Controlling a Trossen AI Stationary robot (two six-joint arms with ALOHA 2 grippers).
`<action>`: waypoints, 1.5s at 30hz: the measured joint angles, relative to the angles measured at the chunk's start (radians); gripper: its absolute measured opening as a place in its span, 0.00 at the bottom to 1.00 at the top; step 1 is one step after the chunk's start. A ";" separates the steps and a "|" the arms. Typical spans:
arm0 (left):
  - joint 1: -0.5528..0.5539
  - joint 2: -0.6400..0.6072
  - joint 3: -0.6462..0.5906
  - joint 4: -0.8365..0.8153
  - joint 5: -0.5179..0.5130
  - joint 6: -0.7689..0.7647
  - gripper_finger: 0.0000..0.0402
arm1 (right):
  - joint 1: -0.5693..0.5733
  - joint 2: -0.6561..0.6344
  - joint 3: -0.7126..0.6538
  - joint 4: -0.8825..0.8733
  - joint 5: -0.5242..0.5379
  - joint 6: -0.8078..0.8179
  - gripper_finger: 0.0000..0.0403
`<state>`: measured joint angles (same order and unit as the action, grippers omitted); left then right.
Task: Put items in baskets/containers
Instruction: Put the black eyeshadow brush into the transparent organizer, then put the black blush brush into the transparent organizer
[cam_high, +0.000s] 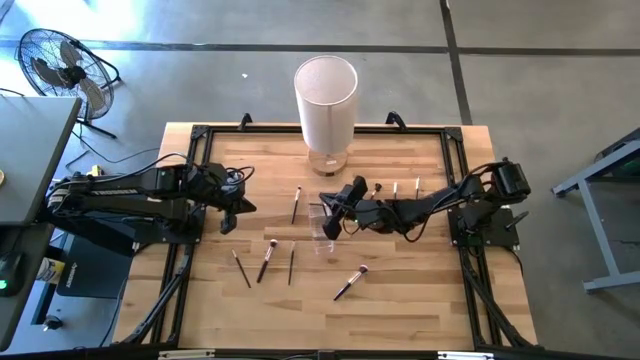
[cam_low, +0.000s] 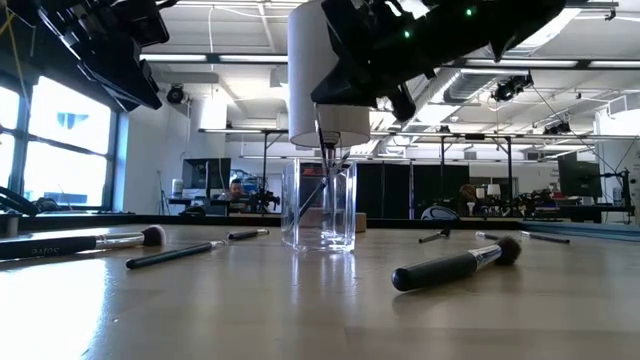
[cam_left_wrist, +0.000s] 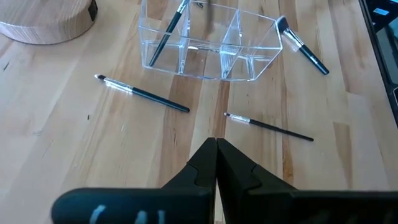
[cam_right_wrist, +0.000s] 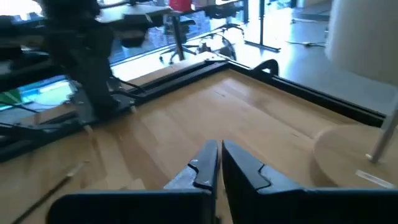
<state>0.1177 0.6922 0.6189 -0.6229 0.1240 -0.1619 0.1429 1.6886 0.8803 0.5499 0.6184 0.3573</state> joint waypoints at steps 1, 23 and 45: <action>0.000 0.000 0.000 0.001 -0.001 0.000 0.00 | 0.000 0.000 0.008 -0.003 -0.014 -0.006 0.08; -0.002 0.016 0.033 0.195 -0.210 -0.237 0.42 | 0.056 -0.388 0.149 -1.422 -0.125 0.684 0.30; -0.232 0.787 0.372 -0.235 -0.202 -0.973 0.42 | 0.104 -0.729 -0.358 -1.315 -0.287 0.713 0.21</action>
<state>-0.1143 1.4796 0.9909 -0.8577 -0.0784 -1.1346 0.2470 0.9596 0.5219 -0.7649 0.3315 1.0703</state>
